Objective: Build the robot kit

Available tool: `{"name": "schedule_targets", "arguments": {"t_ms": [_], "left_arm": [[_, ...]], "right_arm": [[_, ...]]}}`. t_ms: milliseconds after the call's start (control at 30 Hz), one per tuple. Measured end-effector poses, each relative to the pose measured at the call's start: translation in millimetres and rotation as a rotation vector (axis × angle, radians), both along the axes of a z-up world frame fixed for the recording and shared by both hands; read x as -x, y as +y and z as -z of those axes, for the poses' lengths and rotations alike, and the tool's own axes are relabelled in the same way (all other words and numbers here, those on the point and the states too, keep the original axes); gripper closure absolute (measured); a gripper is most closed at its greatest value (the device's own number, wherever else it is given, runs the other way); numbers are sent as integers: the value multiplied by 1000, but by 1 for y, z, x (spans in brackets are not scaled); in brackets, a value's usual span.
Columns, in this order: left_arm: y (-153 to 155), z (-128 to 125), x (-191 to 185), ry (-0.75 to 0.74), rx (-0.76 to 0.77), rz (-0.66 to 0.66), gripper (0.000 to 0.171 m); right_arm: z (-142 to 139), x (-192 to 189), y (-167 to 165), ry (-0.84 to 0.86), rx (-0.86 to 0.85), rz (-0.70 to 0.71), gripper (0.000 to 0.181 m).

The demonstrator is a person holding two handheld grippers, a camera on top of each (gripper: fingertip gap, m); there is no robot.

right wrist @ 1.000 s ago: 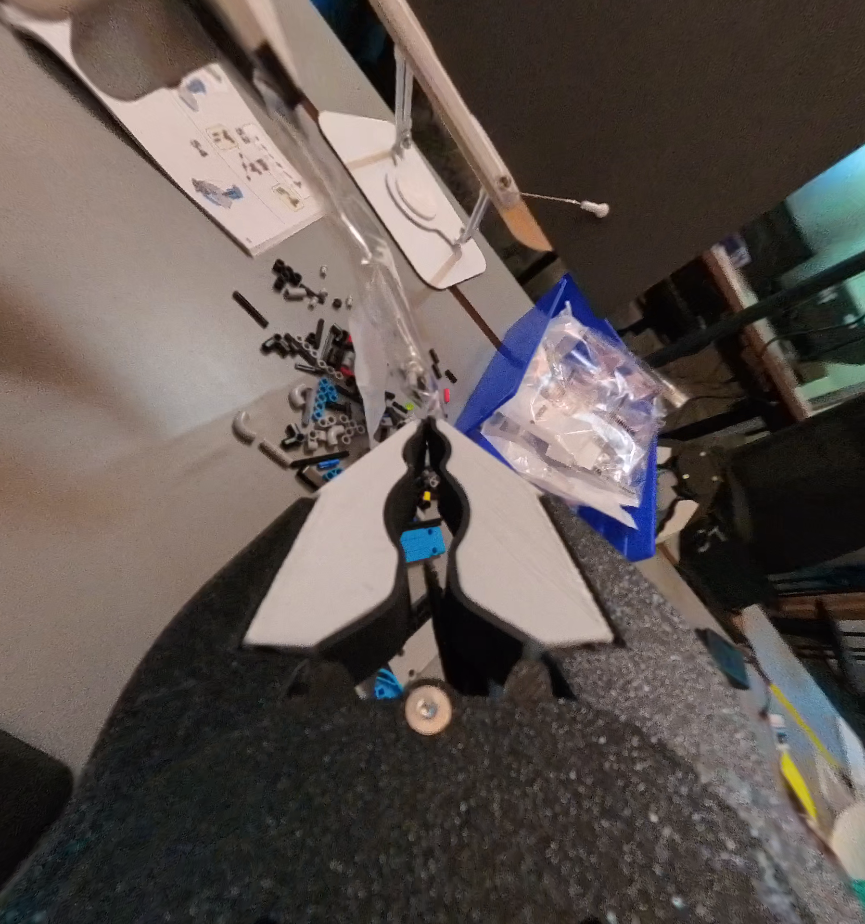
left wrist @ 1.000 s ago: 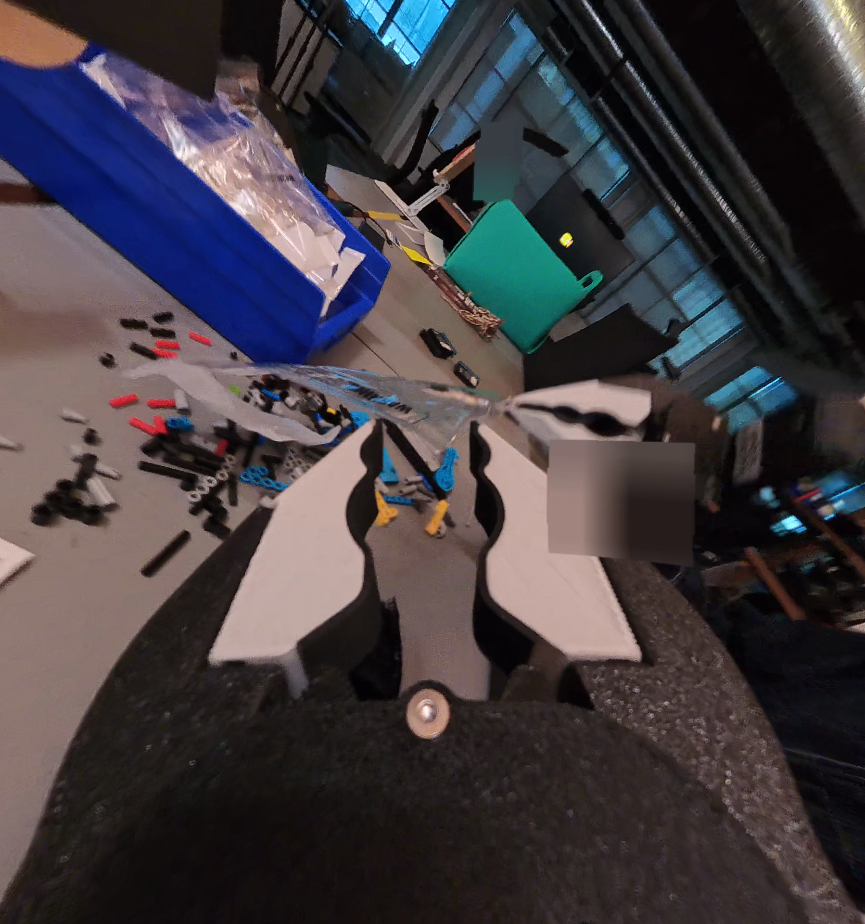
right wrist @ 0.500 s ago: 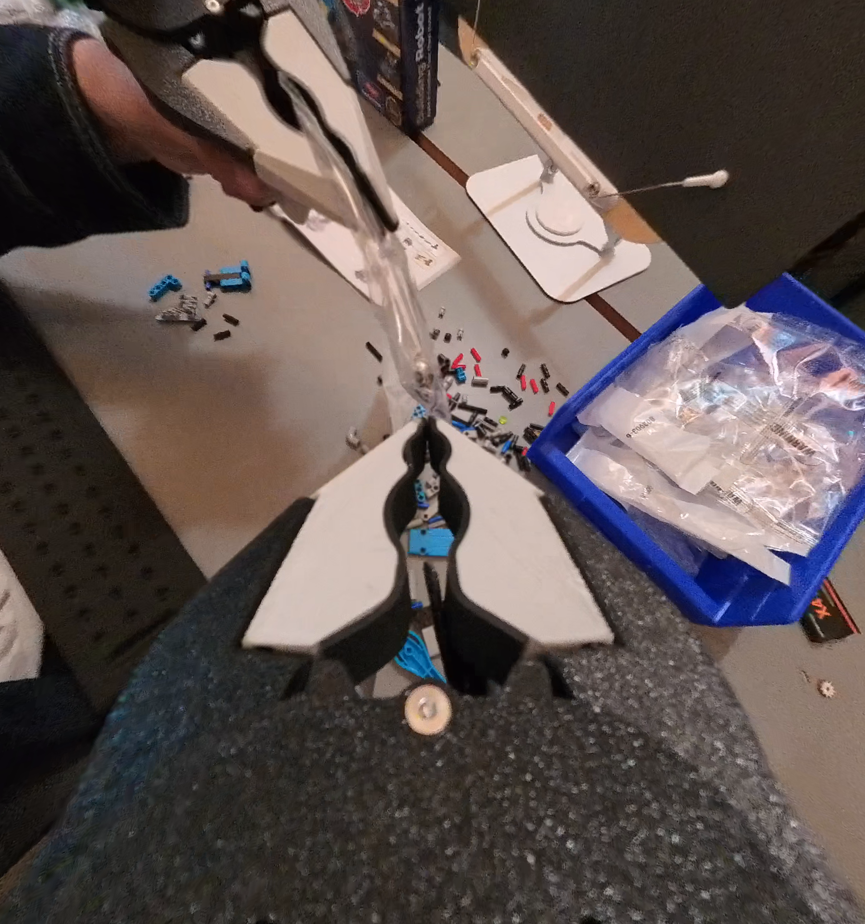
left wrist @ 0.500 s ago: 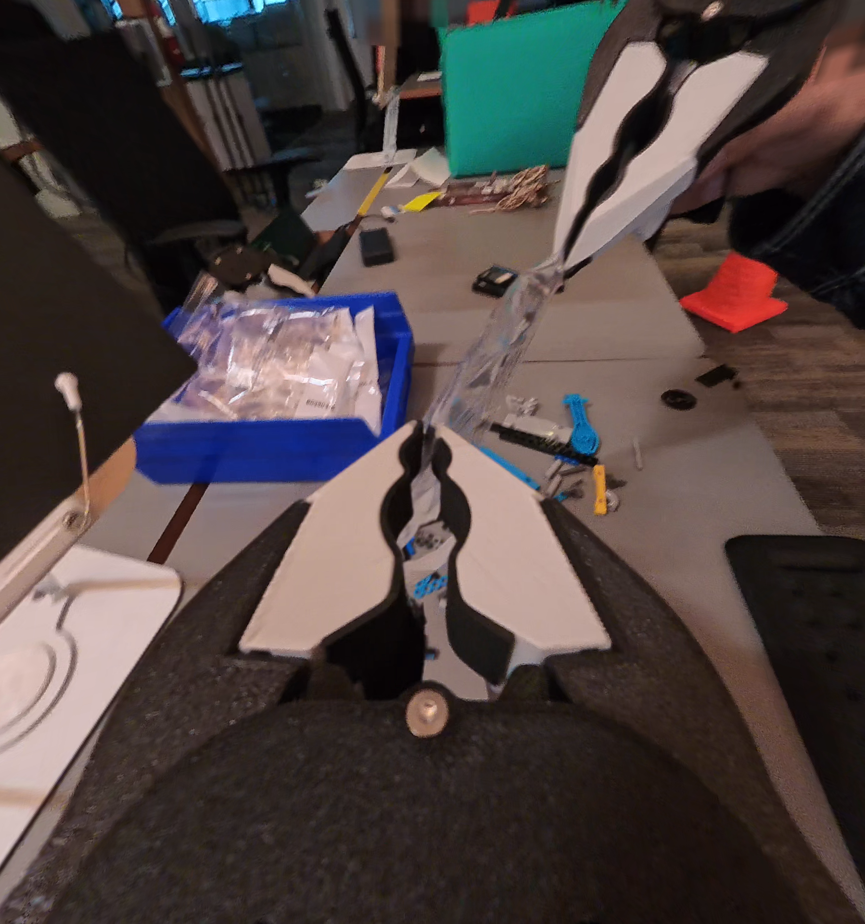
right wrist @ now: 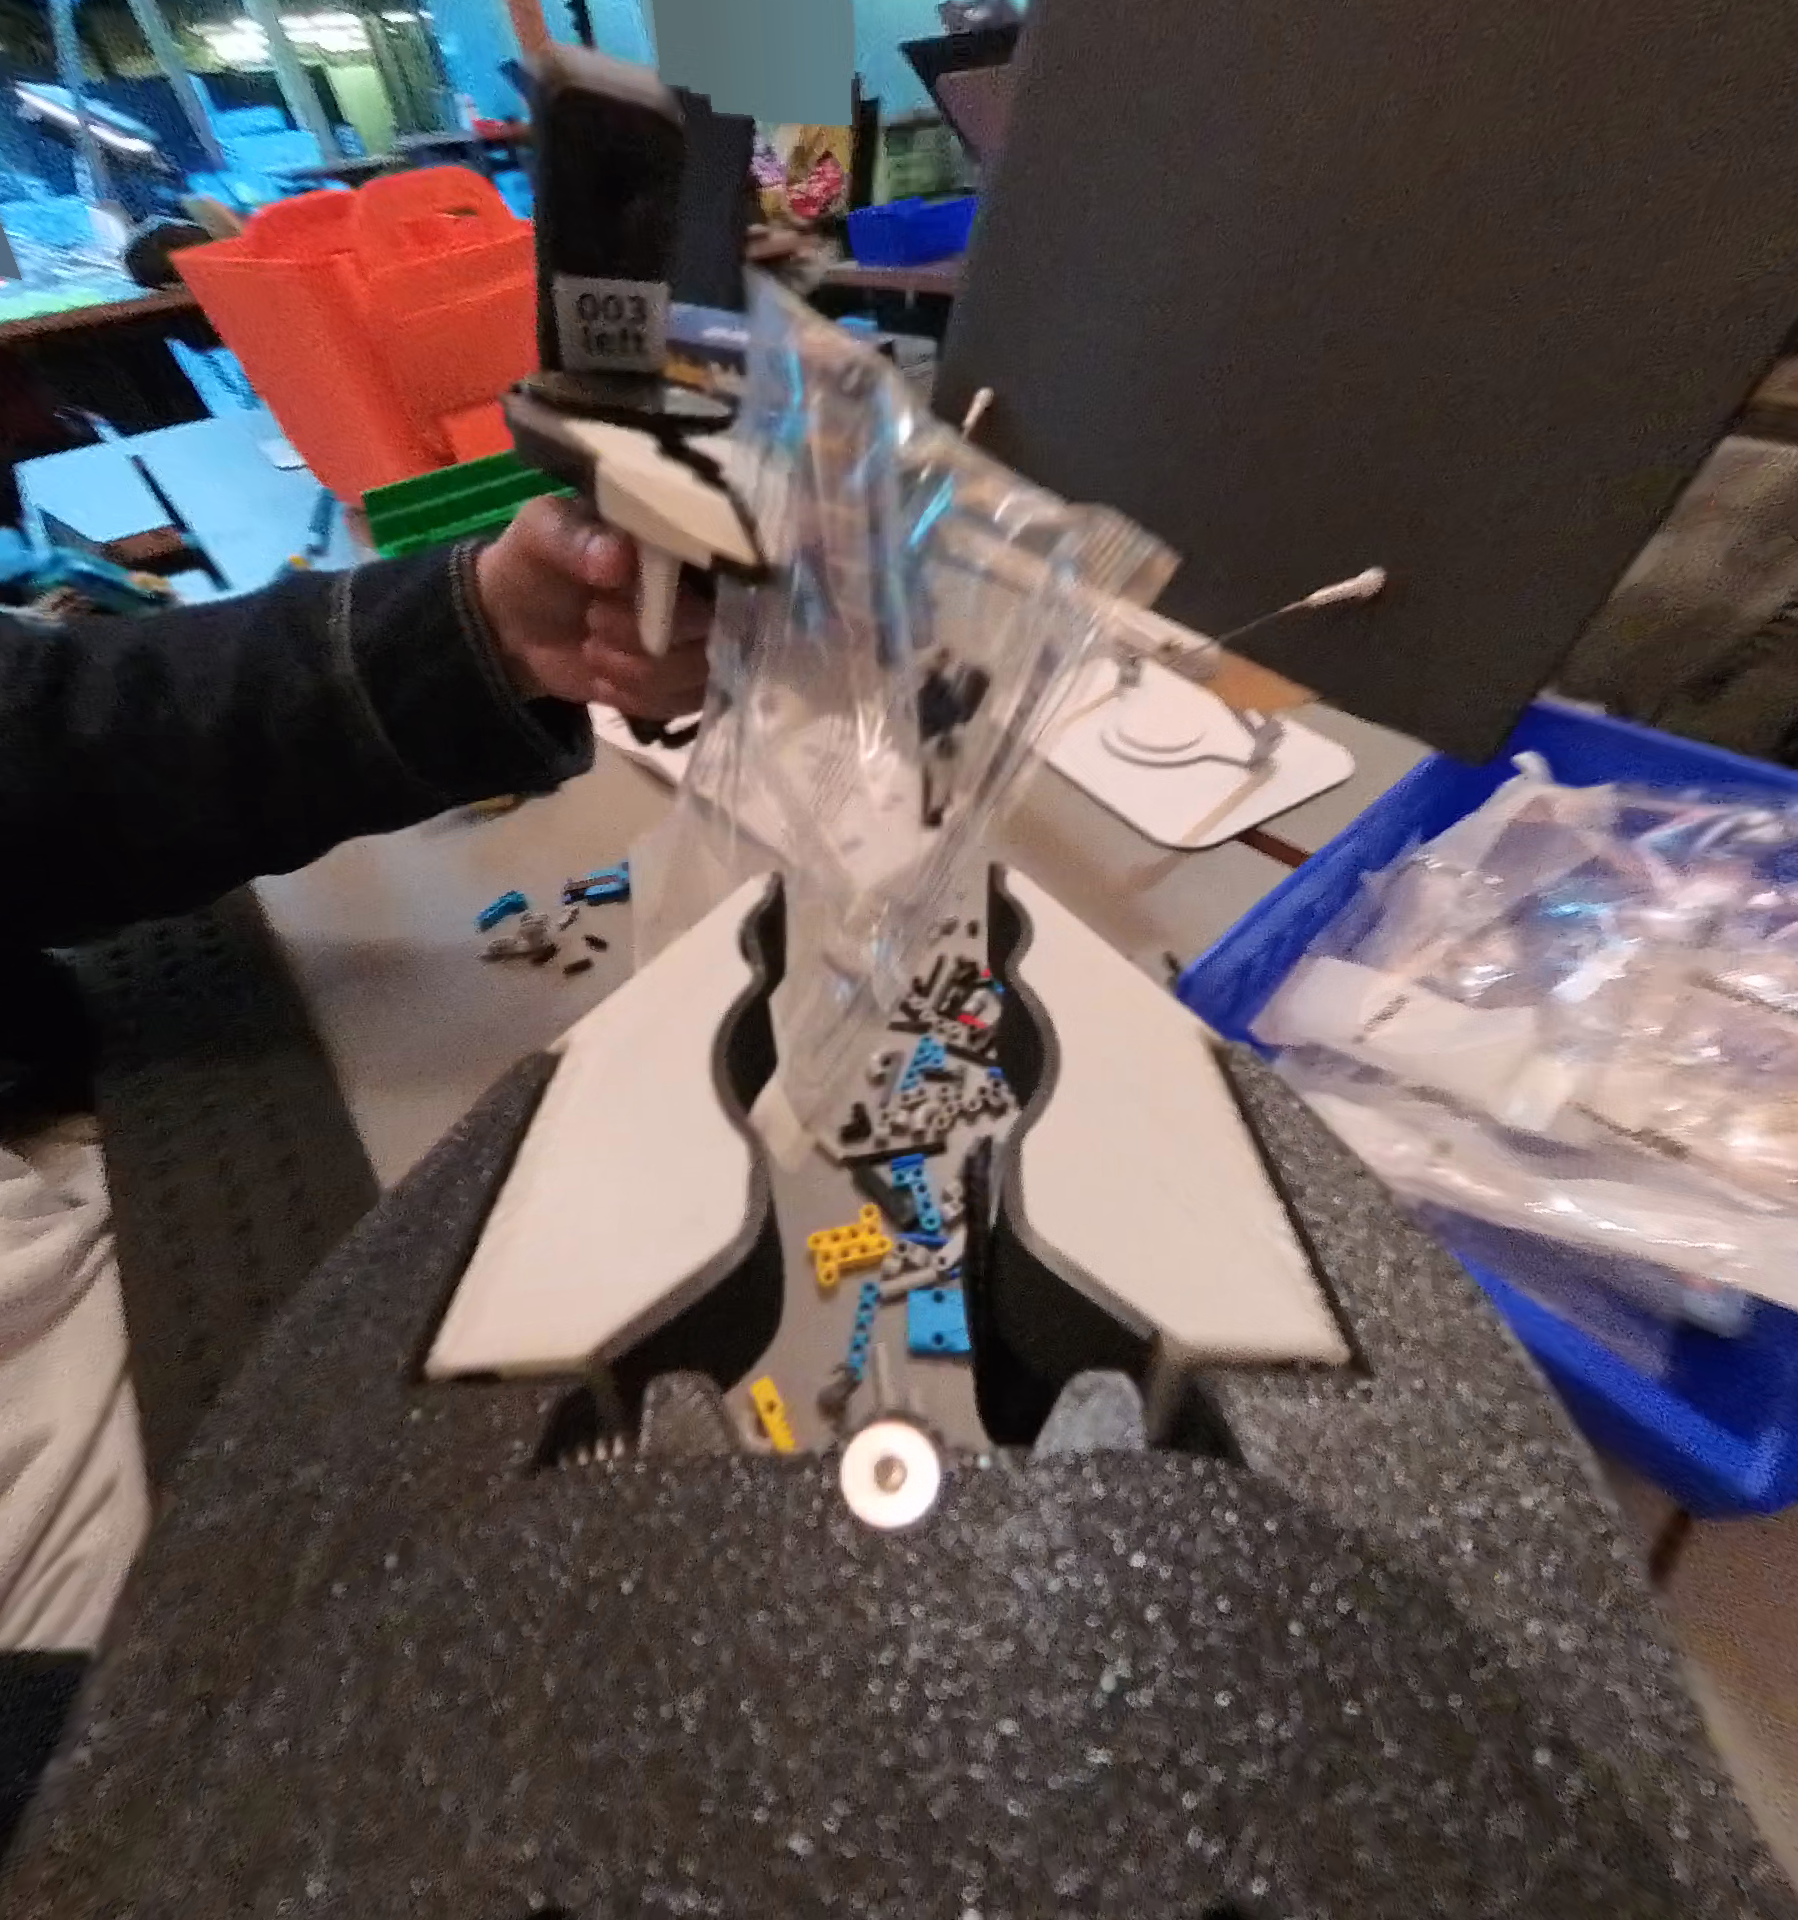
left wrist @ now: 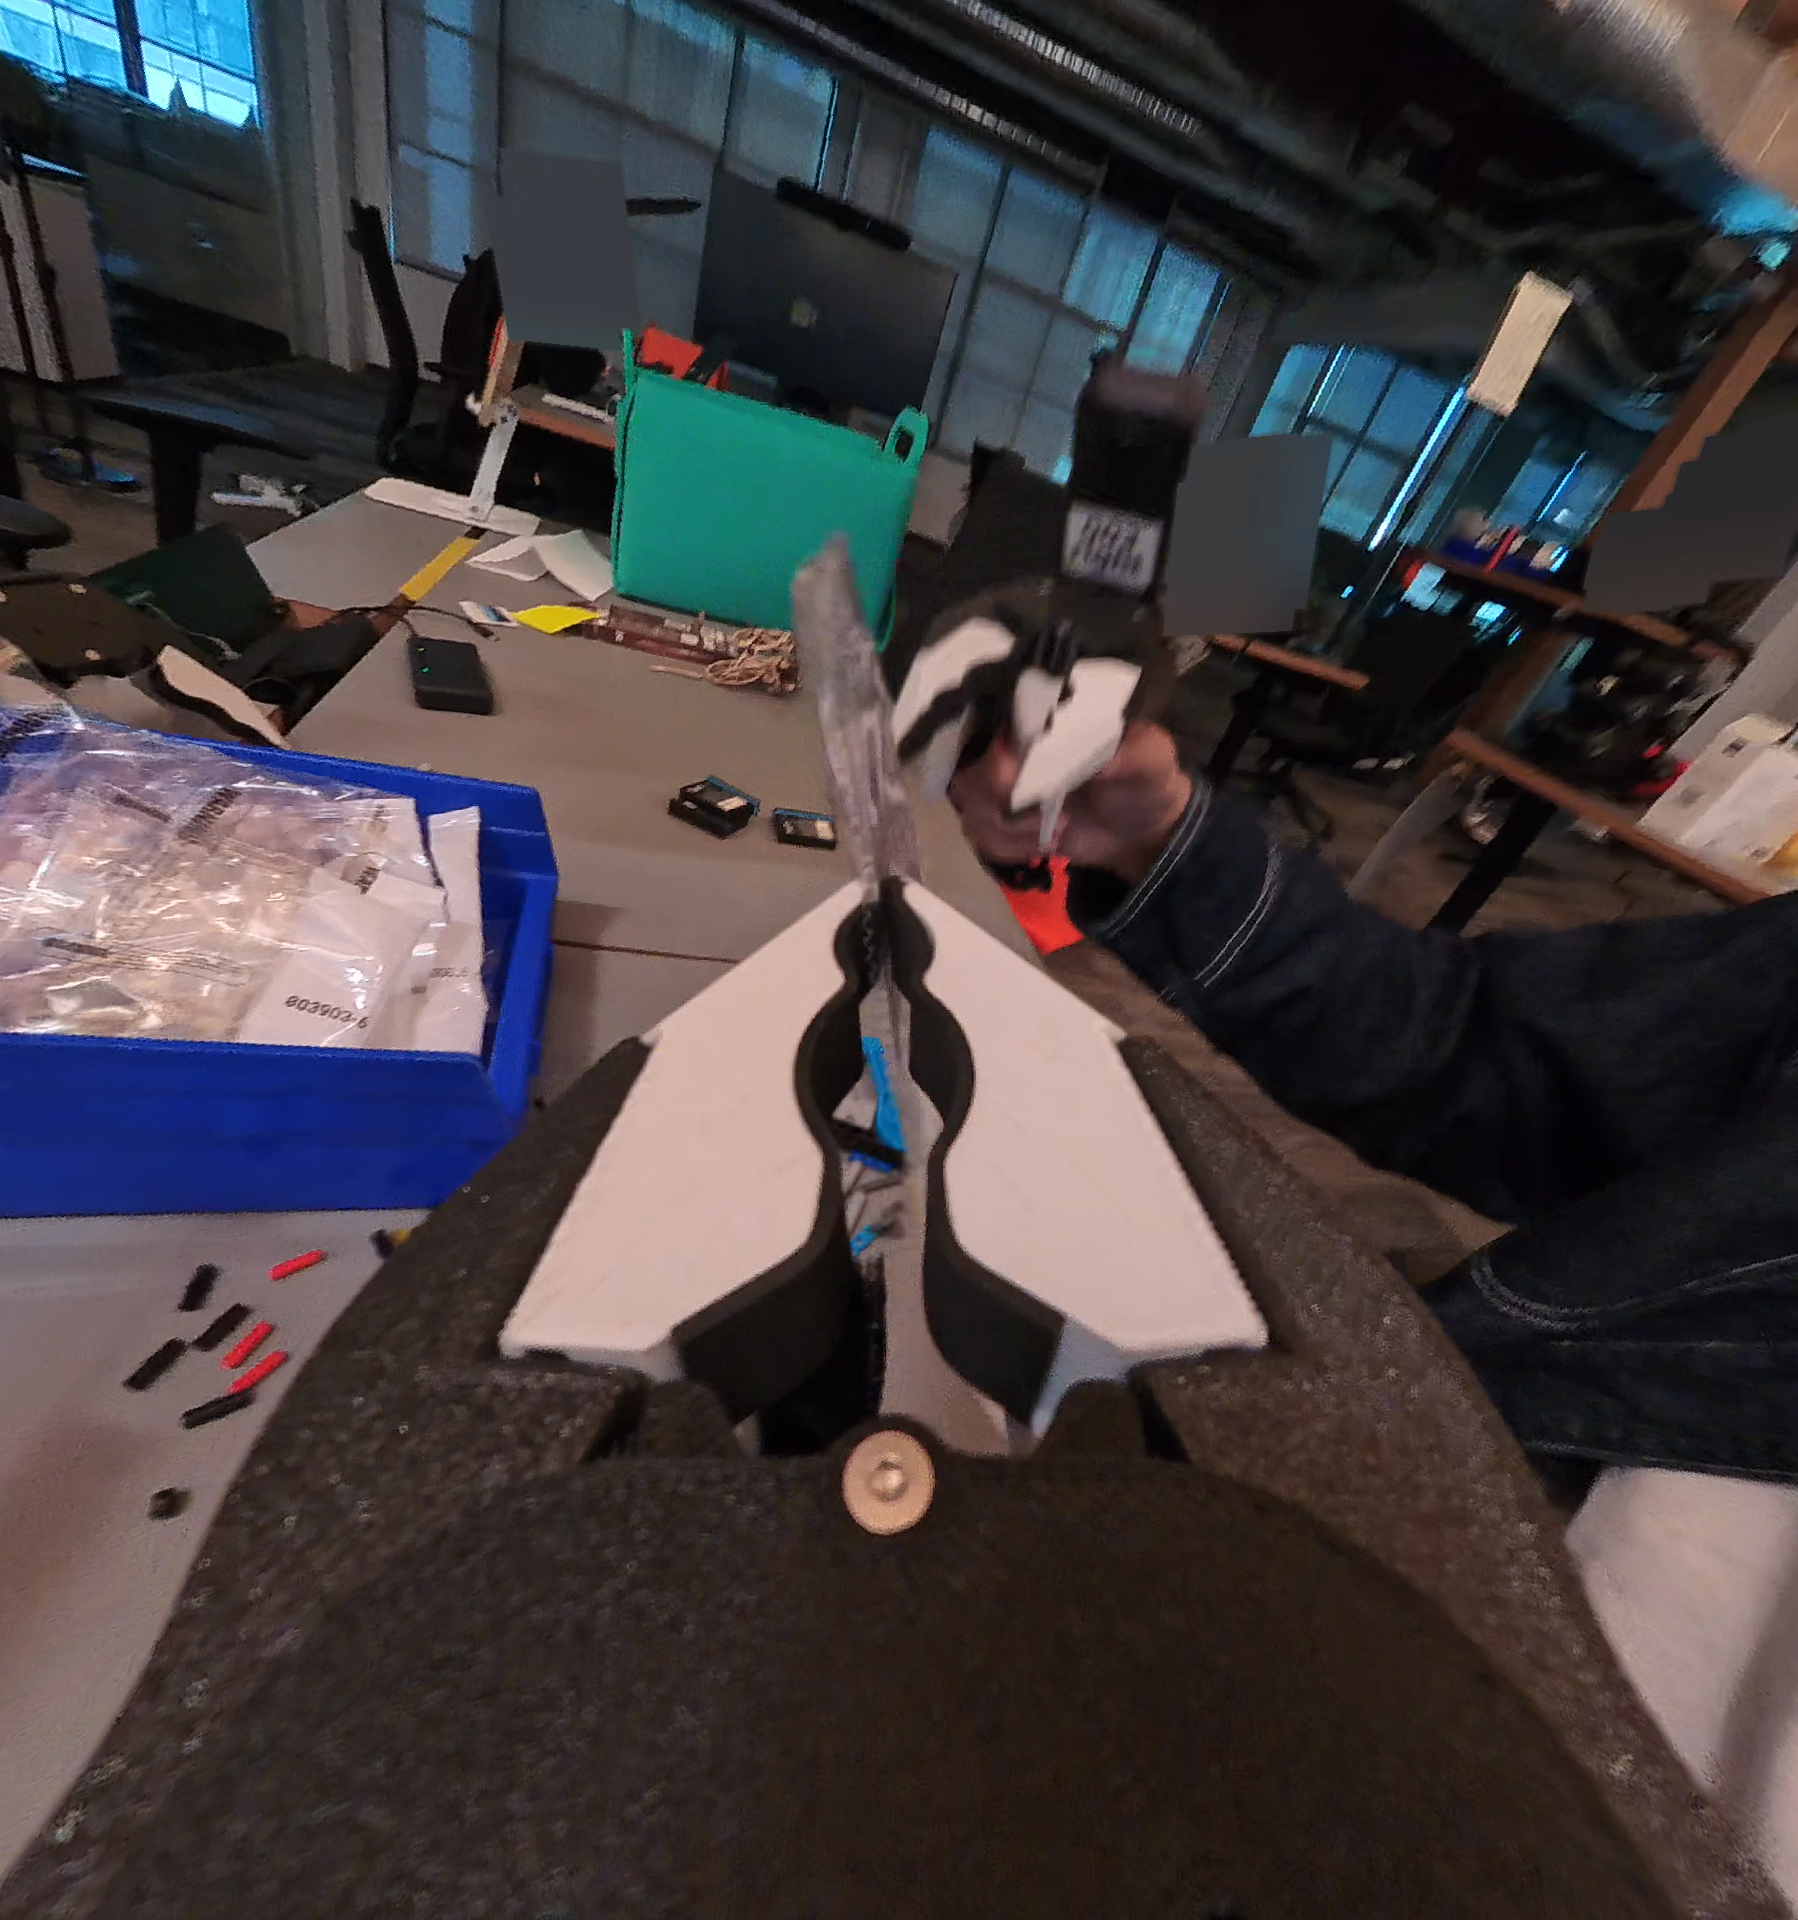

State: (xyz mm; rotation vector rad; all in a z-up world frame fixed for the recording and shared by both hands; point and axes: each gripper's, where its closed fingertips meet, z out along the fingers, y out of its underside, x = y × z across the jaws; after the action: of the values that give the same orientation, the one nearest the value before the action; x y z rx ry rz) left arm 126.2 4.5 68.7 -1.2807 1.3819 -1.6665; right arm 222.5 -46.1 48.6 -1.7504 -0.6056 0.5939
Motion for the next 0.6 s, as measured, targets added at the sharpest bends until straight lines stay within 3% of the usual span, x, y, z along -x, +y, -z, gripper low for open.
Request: {"name": "schedule_targets", "arguments": {"t_ms": [100,200,233,333,600], "left_arm": [[1,-2,5,-43,67,26,171],[1,3,6,-49,75,37,171],[1,6,5,-46,75,32,171],[3,9,1,-53,80,20,171],[4,18,-15,-38,58,14,171]], "right_arm": [[39,9,-8,74,87,-93,138],[51,18,-7,180,109,-138,142],[52,22,-7,211,117,-159,144],[46,24,-3,253,97,-184,179],[56,15,11,135,106,-89,181]]}}
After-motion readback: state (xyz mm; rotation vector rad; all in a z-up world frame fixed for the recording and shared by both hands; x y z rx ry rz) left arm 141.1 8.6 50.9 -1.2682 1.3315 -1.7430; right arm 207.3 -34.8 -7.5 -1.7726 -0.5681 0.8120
